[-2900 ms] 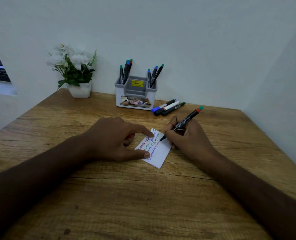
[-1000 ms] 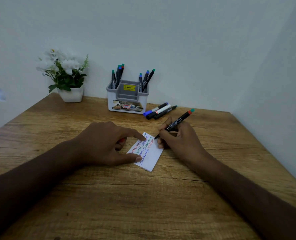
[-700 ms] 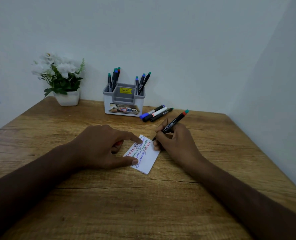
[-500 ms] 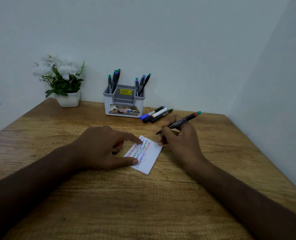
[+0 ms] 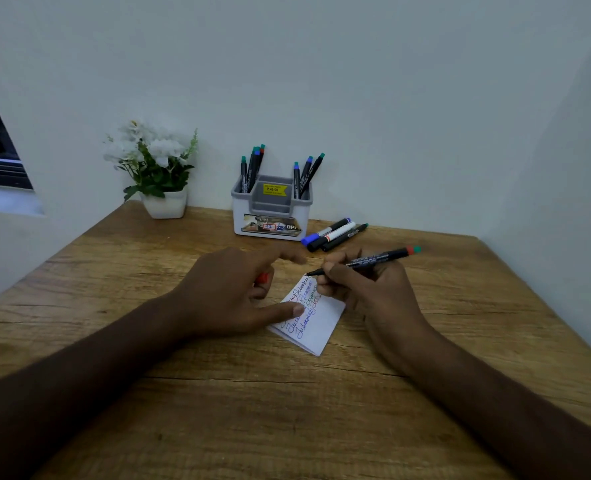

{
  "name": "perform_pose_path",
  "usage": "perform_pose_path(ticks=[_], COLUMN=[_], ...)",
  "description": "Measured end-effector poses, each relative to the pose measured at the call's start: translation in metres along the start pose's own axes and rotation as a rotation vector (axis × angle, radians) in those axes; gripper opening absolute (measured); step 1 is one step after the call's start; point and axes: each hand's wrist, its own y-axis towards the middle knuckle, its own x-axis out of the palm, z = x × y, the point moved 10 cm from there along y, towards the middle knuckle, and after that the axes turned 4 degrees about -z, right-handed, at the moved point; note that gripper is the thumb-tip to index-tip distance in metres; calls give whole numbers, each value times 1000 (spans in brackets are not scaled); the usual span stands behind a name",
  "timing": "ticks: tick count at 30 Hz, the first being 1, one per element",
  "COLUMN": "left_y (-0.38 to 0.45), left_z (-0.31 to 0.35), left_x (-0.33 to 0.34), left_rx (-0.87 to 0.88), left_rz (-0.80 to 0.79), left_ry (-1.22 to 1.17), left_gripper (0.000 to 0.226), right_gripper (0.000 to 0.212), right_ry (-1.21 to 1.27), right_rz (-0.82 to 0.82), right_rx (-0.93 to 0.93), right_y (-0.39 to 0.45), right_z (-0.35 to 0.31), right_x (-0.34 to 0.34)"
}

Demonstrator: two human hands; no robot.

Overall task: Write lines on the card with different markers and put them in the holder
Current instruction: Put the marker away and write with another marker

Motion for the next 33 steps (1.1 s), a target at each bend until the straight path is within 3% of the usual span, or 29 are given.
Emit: perform_pose_path(ticks=[5, 16, 23, 33], left_y=[1, 1, -4, 1], left_z=[3, 10, 23, 31], left_x=[4, 11, 3, 13], left_rx=[-4, 23, 33, 39], left_rz=[11, -33, 17, -3], left_ry=[-170, -219, 12, -141], left_gripper=[67, 80, 81, 83], right_gripper=[36, 9, 12, 10], right_ry=[178, -27, -362, -295], right_rz=[-185, -173, -275, -202], right_rx=[-11, -117, -187, -156], right_y=[-9, -8, -10, -13], right_z=[-5, -7, -6, -6], right_x=[26, 24, 40, 38])
